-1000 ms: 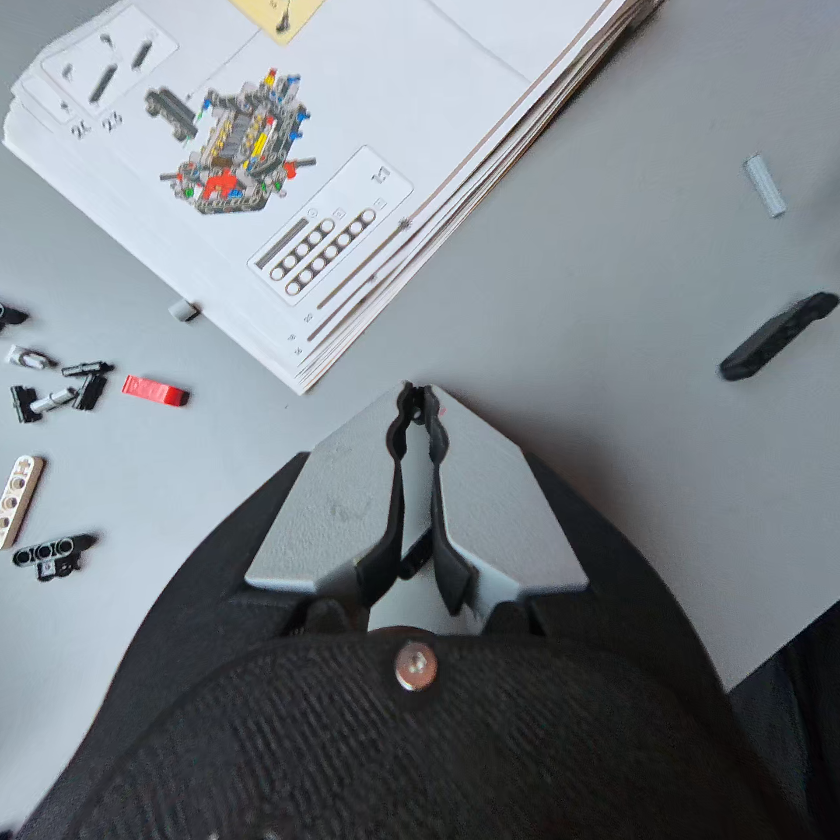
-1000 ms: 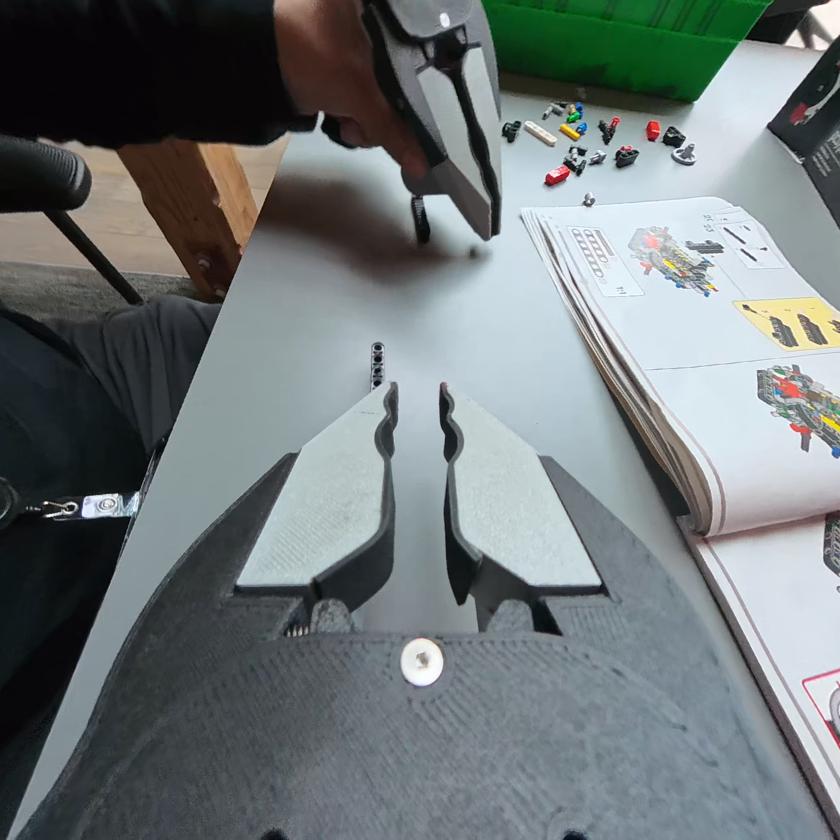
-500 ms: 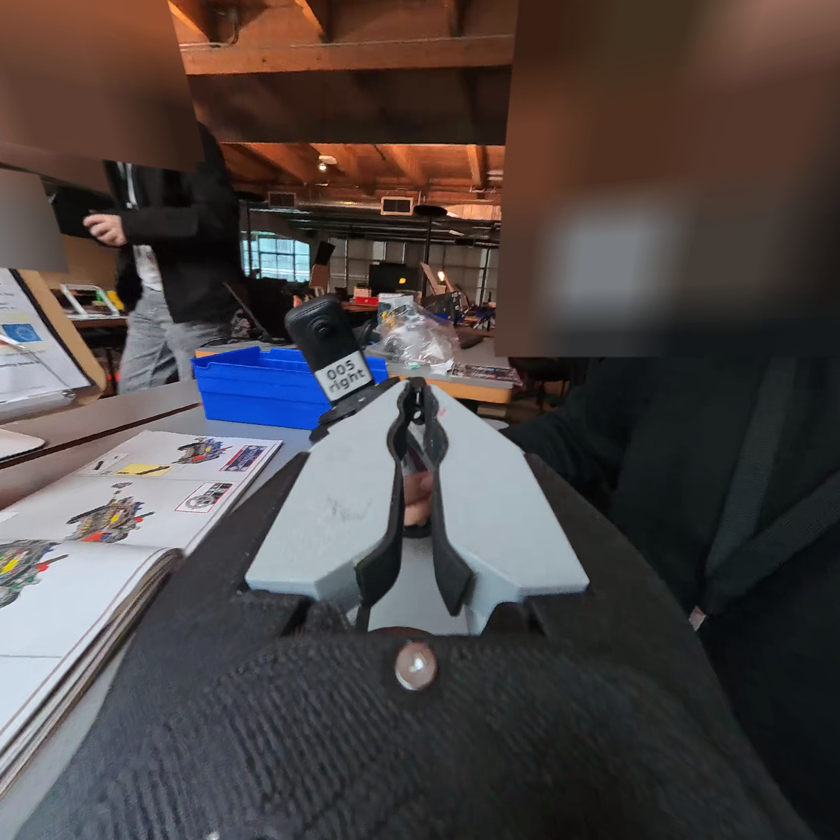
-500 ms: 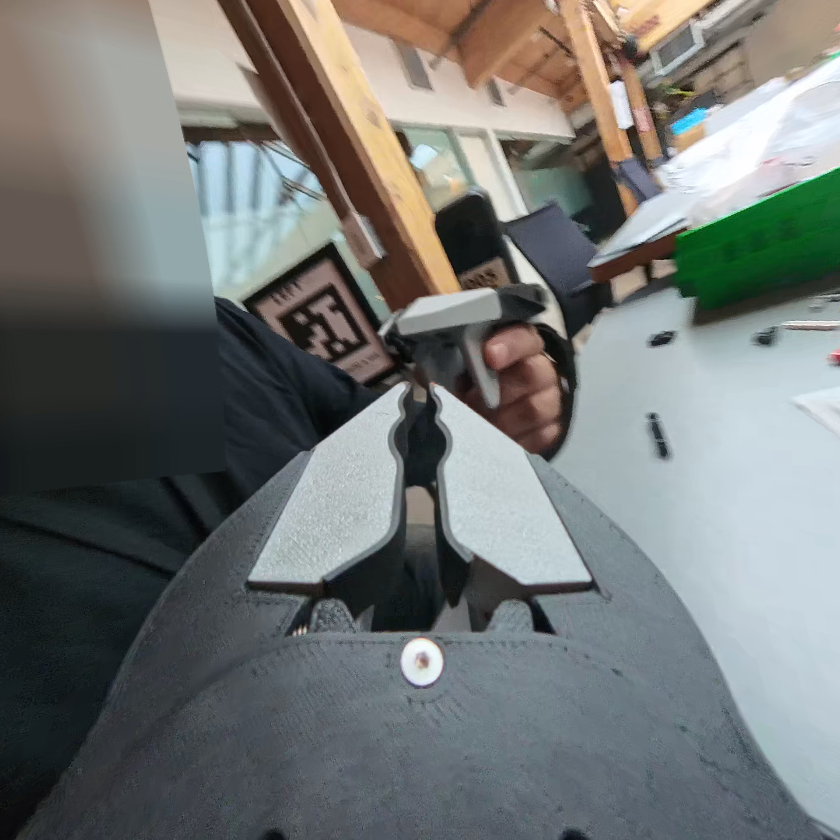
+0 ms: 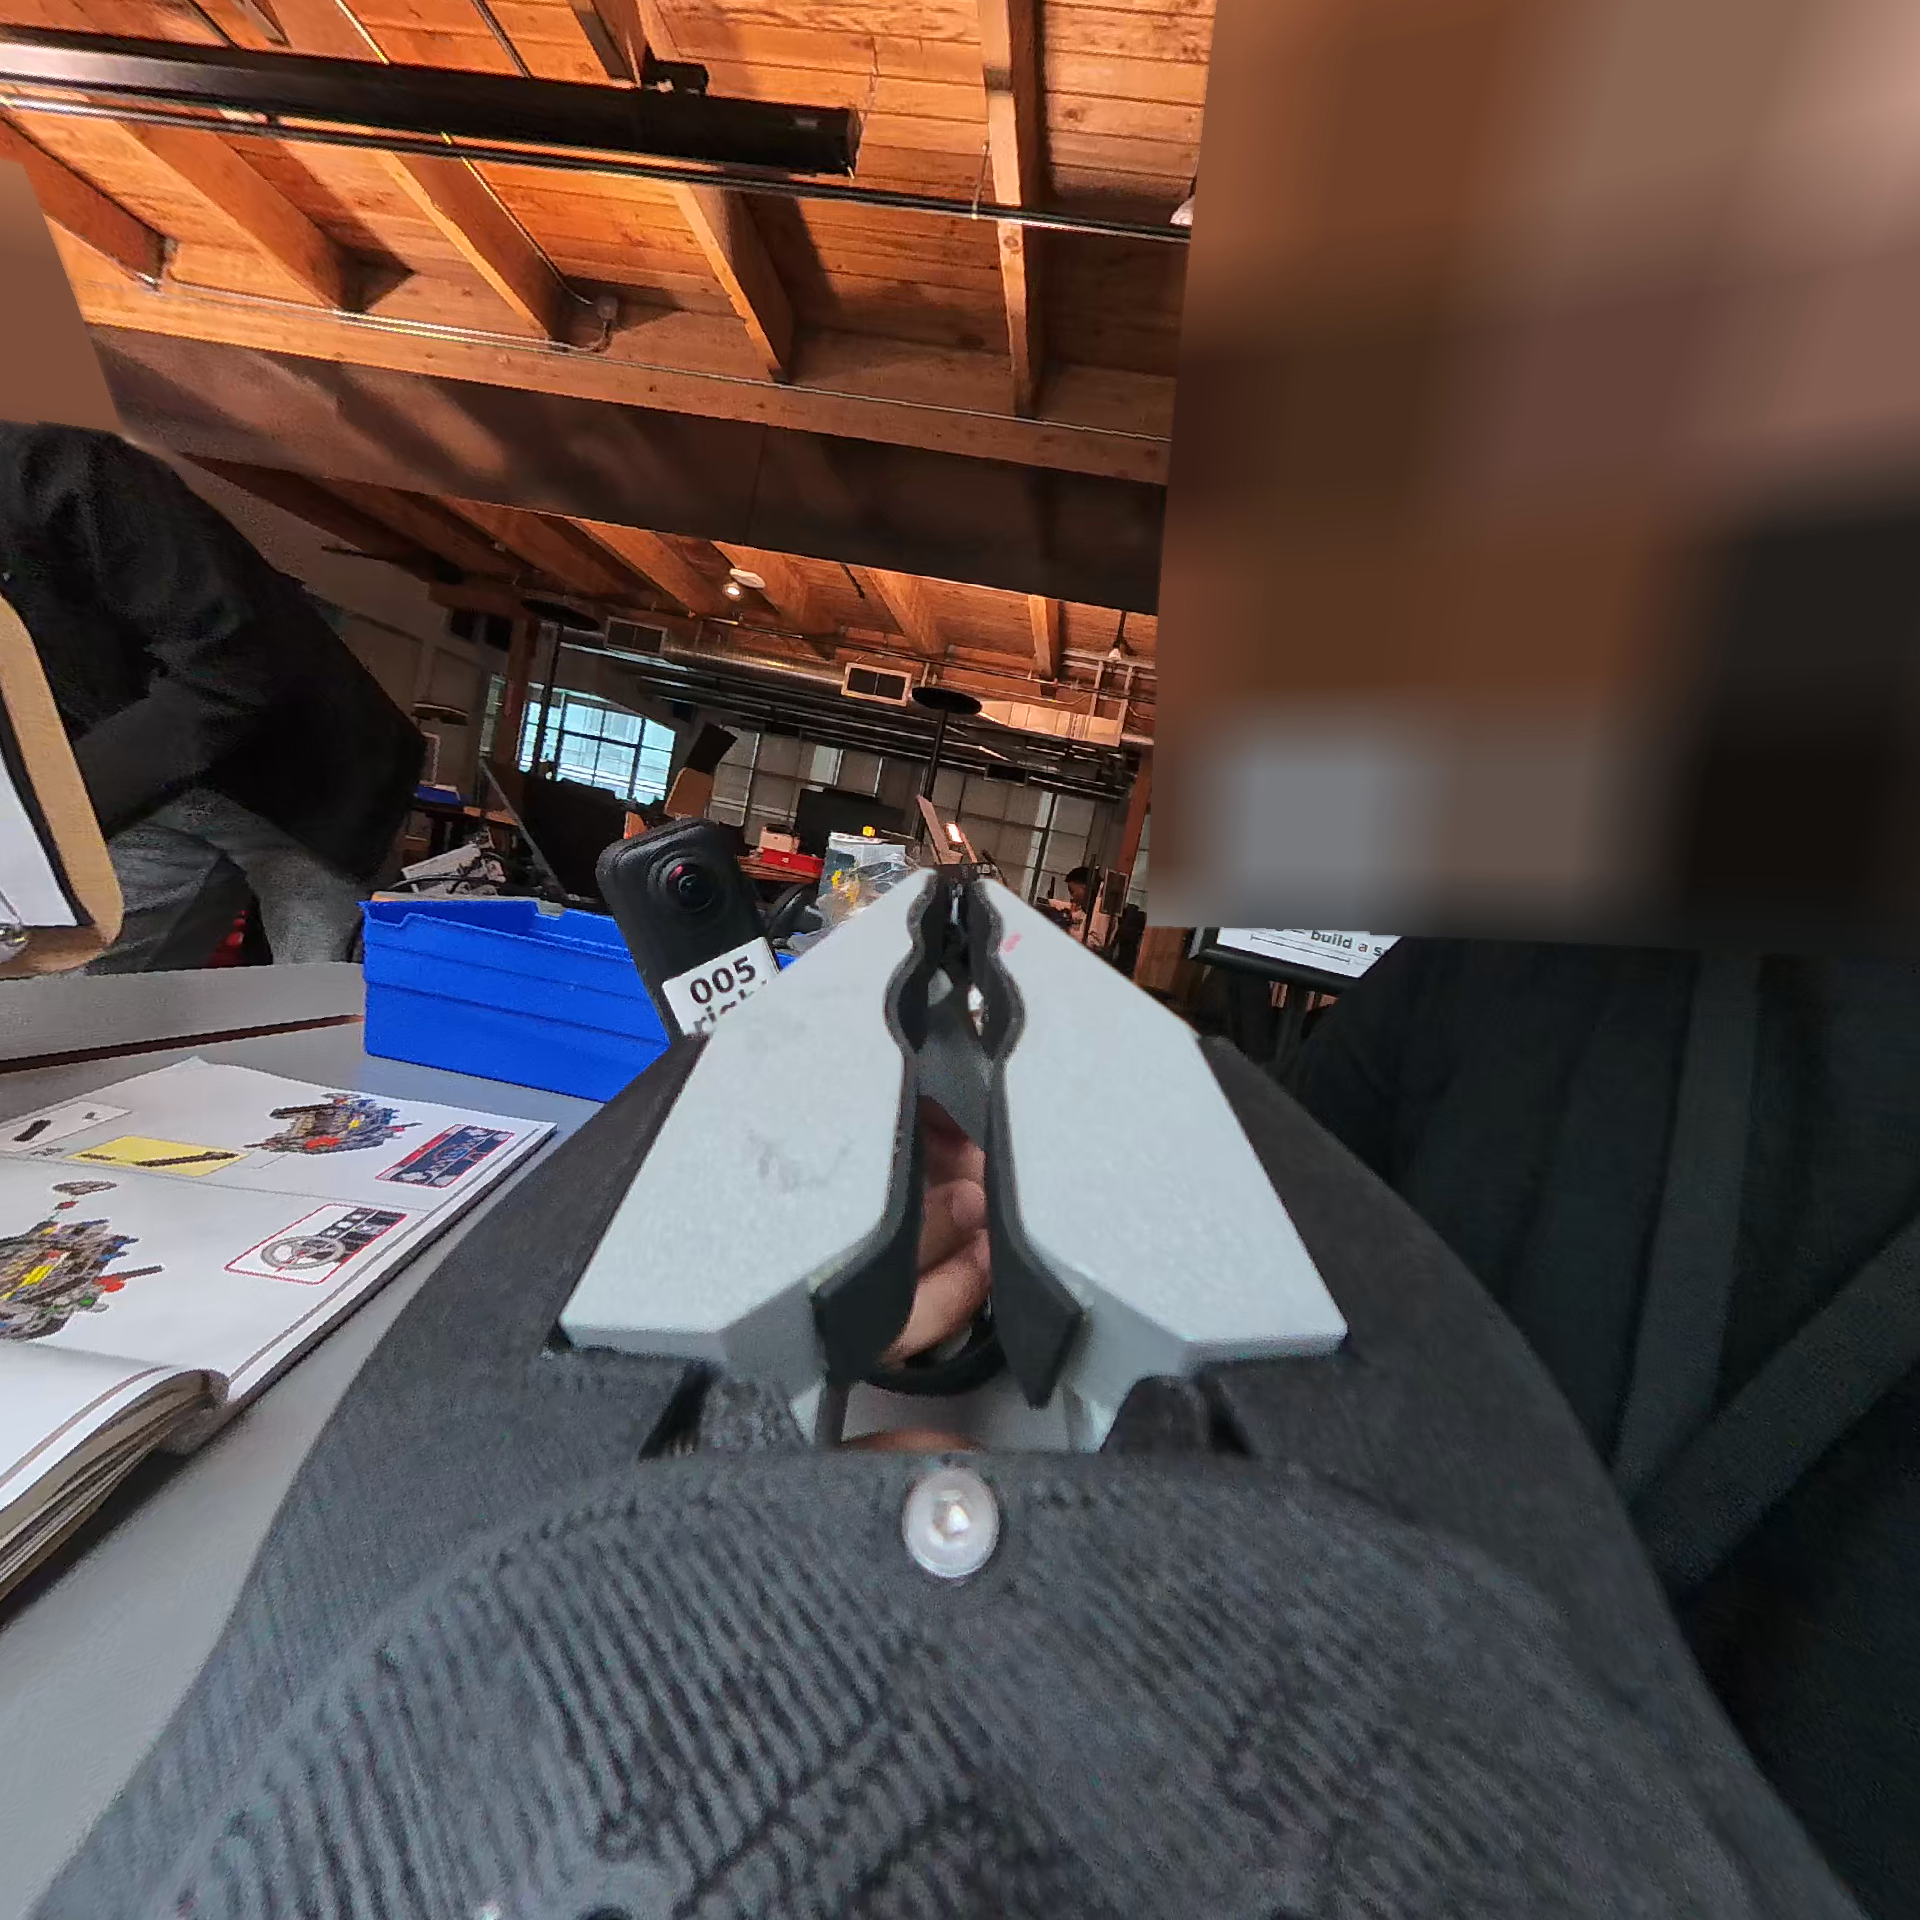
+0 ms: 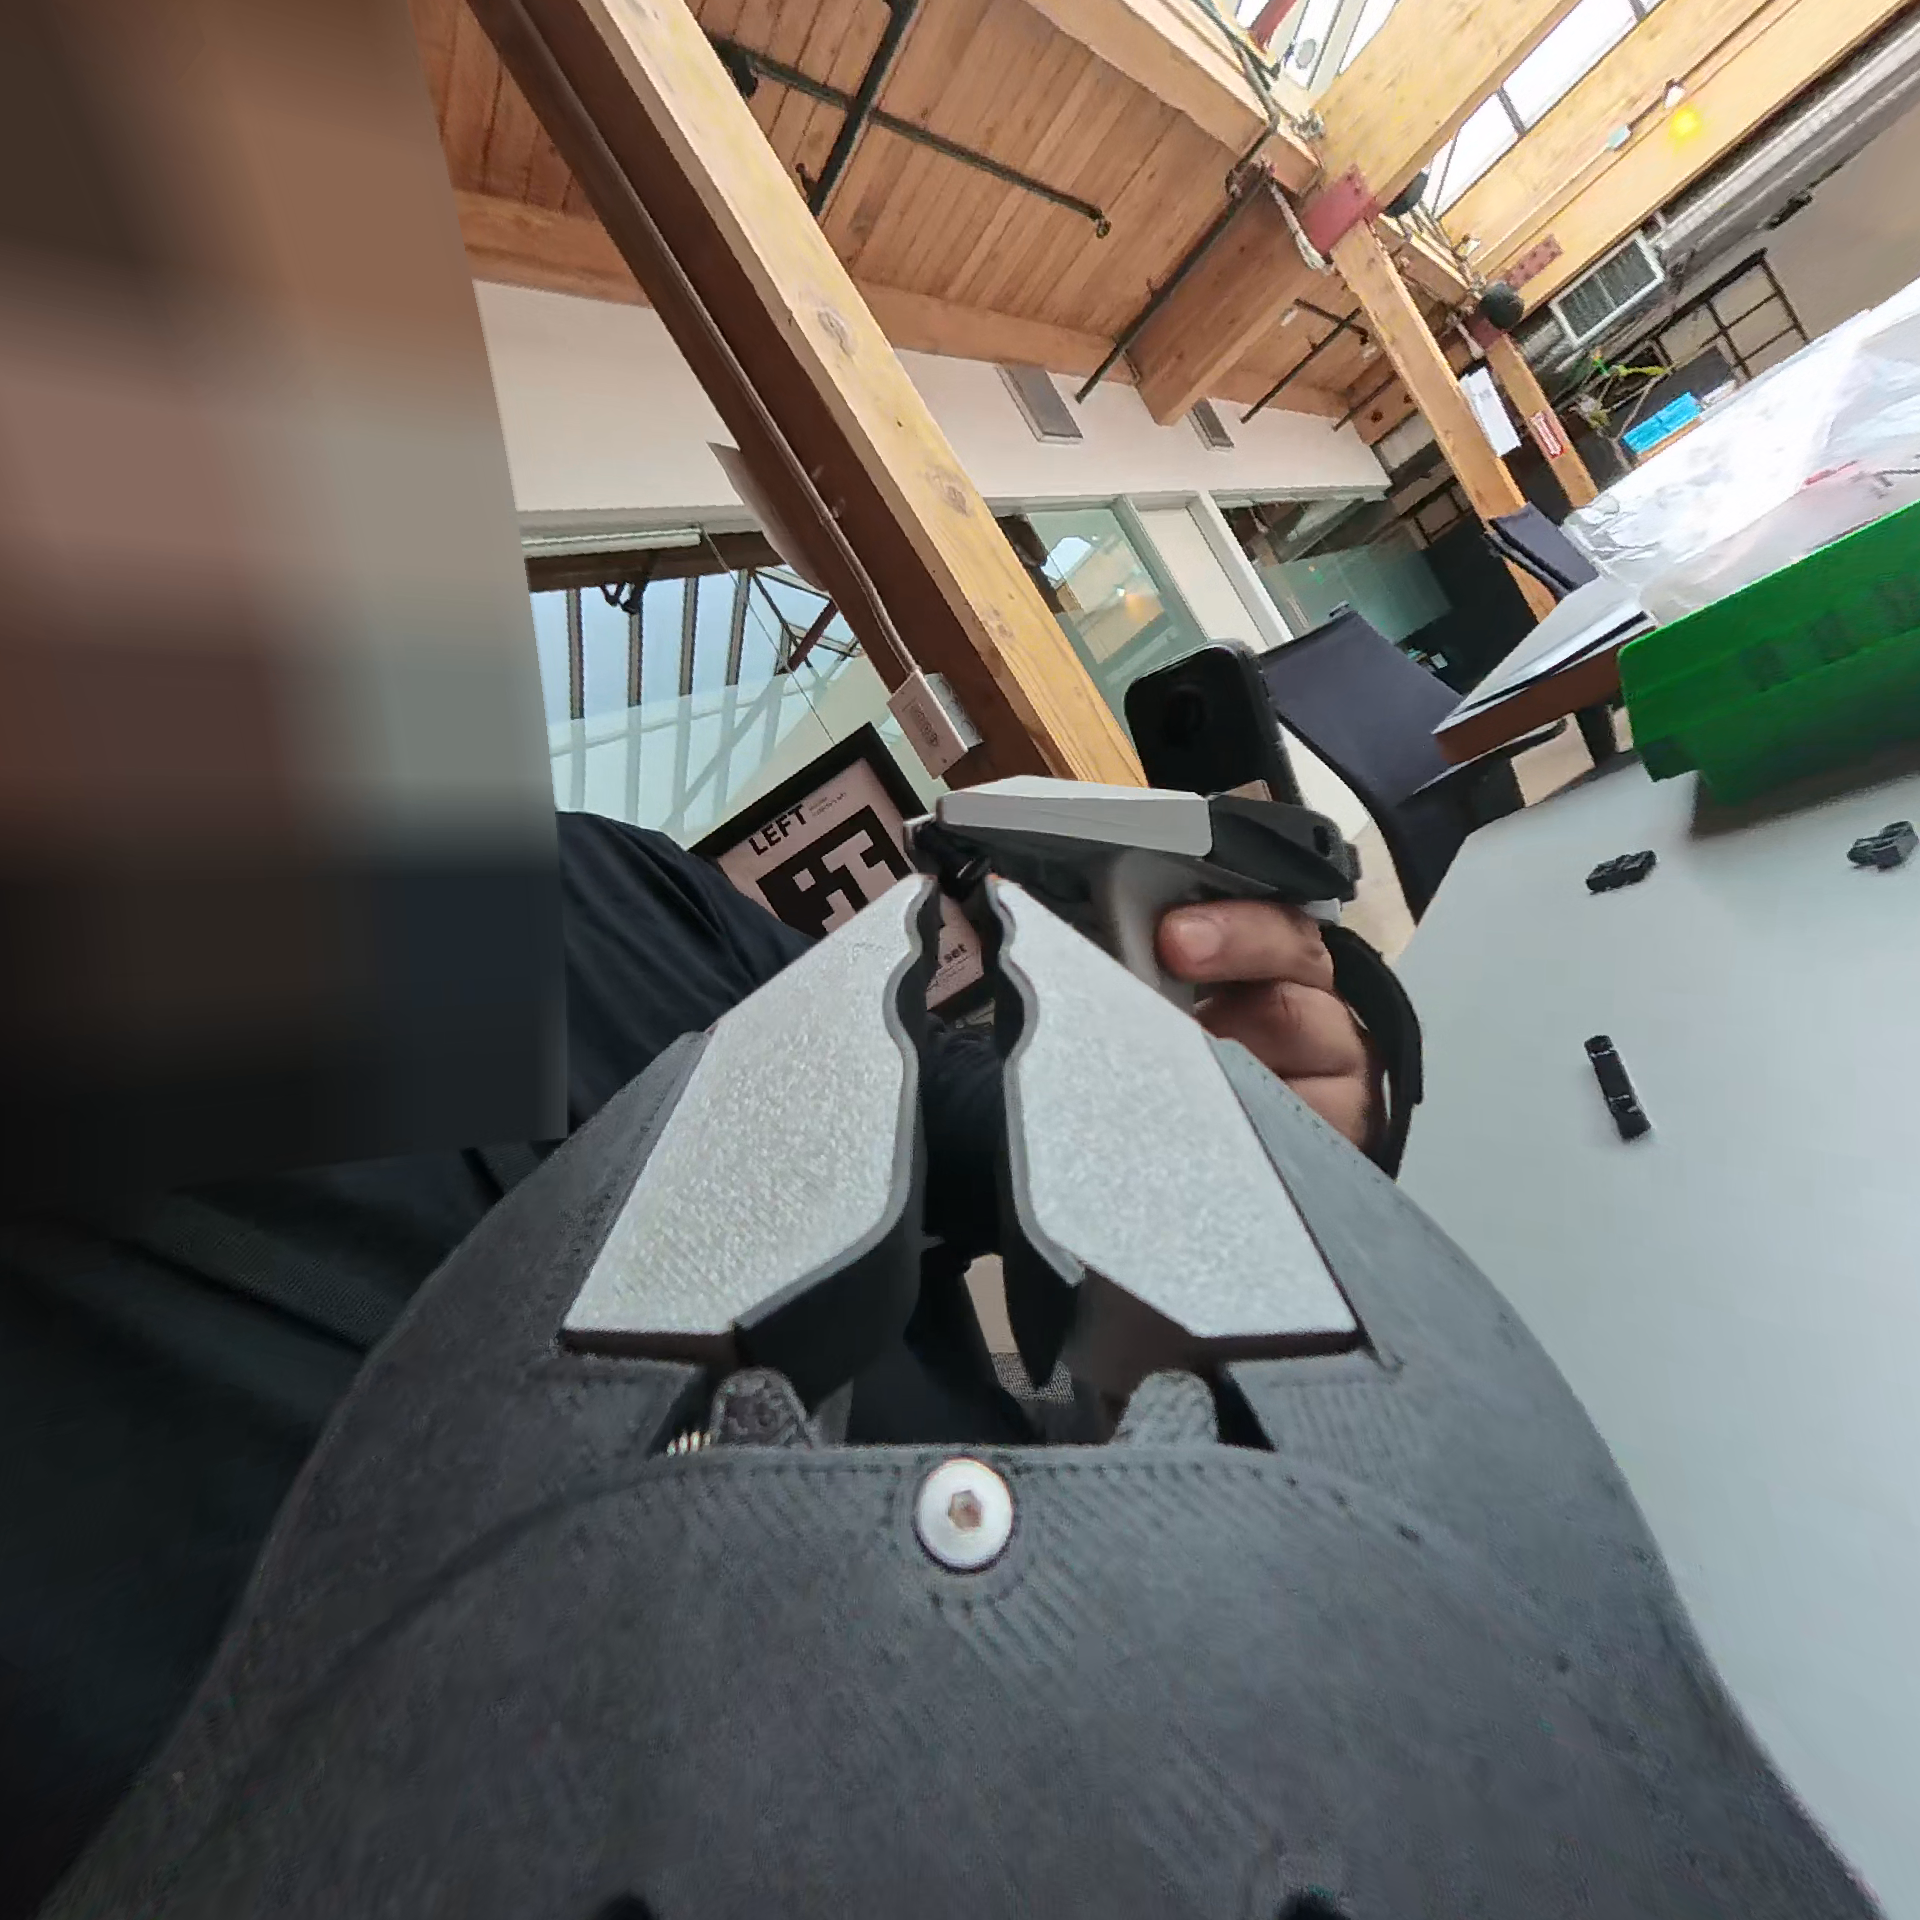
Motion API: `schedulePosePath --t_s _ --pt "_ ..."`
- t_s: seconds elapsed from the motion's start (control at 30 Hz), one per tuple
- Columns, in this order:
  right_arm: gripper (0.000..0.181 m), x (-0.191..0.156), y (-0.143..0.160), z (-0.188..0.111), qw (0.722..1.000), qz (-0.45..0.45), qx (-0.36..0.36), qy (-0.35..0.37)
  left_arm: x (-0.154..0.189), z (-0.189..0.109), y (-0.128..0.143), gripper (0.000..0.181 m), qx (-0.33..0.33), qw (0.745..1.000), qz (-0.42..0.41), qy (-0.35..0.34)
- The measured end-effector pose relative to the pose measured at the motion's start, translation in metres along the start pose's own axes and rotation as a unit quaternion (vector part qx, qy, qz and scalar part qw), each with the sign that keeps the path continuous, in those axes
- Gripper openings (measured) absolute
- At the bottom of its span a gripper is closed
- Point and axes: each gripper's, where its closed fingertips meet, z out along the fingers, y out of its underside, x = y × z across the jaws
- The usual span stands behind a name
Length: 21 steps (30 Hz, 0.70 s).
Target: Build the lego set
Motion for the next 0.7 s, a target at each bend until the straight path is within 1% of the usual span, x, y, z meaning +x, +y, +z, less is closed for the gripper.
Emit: schedulePosePath --t_s 0.17,0.3,0.37,0.43,0.5,0.57,0.63,0.7 --pt "0.005 0.004 -0.001 -0.002 1.000 0.004 0.005 0.009 -0.005 -0.001 0.001 0.001 0.010 1.000 -0.011 -0.011" --pt "0.008 0.008 -0.003 -0.004 0.999 -0.032 0.007 0.038 -0.010 -0.001 0.004 0.001 0.014 0.999 -0.014 -0.029" --pt "0.010 0.012 -0.004 -0.005 0.995 -0.064 -0.001 0.071 -0.015 -0.001 0.005 0.001 0.015 0.999 -0.016 -0.048" --pt "0.007 0.018 -0.004 -0.007 0.987 -0.111 -0.014 0.118 -0.021 -0.002 0.006 0.001 0.021 0.997 -0.023 -0.069" --pt "0.001 0.023 -0.001 -0.008 0.972 -0.163 -0.039 0.164 -0.024 -0.003 0.005 0.001 0.033 0.995 -0.038 -0.081" --pt "0.000 0.028 -0.001 -0.011 0.956 -0.204 -0.054 0.204 -0.027 -0.003 0.005 0.001 0.040 0.993 -0.048 -0.095" --pt "0.000 0.033 0.000 -0.014 0.947 -0.216 -0.065 0.229 -0.033 -0.005 0.008 0.002 0.034 0.991 -0.051 -0.116" --pt "0.000 0.040 0.002 -0.018 0.947 -0.200 -0.073 0.241 -0.038 -0.008 0.012 0.002 0.027 0.989 -0.054 -0.133"
